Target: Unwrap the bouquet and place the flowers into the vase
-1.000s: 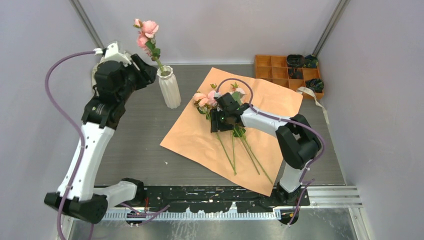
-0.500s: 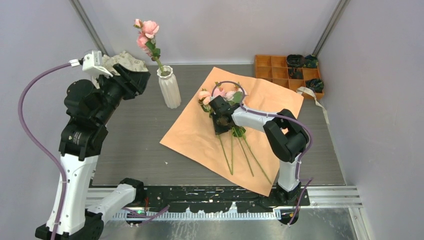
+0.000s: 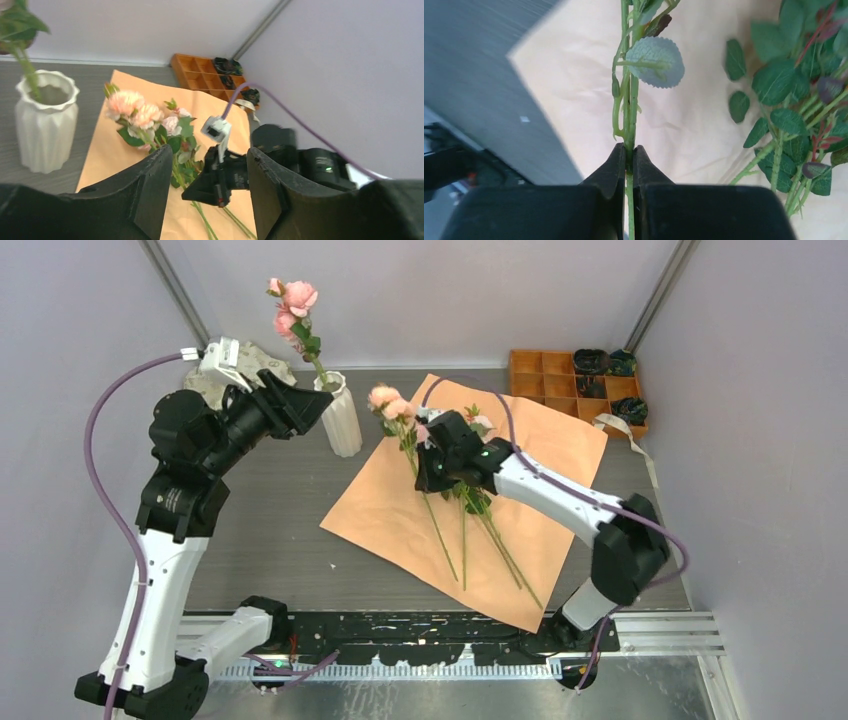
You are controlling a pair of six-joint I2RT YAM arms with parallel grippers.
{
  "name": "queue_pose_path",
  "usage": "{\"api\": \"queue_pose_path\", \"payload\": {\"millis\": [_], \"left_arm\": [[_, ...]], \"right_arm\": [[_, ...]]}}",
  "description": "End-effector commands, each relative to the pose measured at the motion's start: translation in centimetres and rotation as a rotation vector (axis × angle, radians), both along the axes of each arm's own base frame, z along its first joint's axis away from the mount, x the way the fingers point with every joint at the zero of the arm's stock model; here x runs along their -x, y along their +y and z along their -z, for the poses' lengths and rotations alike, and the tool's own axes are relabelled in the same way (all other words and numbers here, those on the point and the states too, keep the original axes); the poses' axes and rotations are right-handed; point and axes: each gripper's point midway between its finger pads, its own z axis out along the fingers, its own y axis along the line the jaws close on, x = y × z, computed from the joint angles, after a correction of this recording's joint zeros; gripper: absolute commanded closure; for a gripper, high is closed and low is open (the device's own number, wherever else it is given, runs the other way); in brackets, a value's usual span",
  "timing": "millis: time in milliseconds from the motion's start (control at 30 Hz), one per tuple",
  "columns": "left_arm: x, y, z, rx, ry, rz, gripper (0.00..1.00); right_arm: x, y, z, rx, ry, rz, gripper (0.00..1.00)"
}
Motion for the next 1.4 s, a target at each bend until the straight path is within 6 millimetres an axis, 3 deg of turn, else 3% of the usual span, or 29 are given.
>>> {"api": "queue_pose_path", "payload": {"millis": [0, 233, 333, 433, 667, 1000, 1200, 1367], "left_arm": [[0.7, -3.0, -1.7, 0.06, -0.076, 0.198, 0.42], [-0.8, -7.5, 0.8, 0.067, -0.023, 0.344, 0.36], [-1.5, -9.8, 2.4, 0.01, -0.026, 0.366, 0.35], [-1.5, -11.9, 3.2, -0.019, -0.037, 0.393, 0.35], [-1.9, -13.5, 3.6, -0.022, -0.048, 0.396, 0.34], [-4.5, -11.7, 3.4, -0.083, -0.08, 0.237, 0.39], [-5.8, -11.0, 2.9, -0.108, -0.104, 0.165, 0.73], [-6.1, -11.2, 3.0, -0.102, -0.111, 0.163, 0.92]], "right_arm": [[0.4, 1.8, -13.4, -0.267, -0.243, -0.094, 0.99], [1.7, 0.1, -22.3, -0.391, -0.44, -0.095, 0.99], [2.7, 0.0, -24.9, -0.46, -0.483, -0.123, 0.99], [3.4, 0.3, -26.2, -0.509, -0.493, -0.15, 0.99], [4.5, 1.3, -26.2, -0.563, -0.448, -0.206, 0.99], [6.4, 2.3, -25.0, -0.647, -0.366, -0.264, 0.99], [6.8, 1.9, -24.8, -0.651, -0.365, -0.261, 0.99], [6.7, 1.9, -24.5, -0.644, -0.366, -0.258, 0.99]]}}
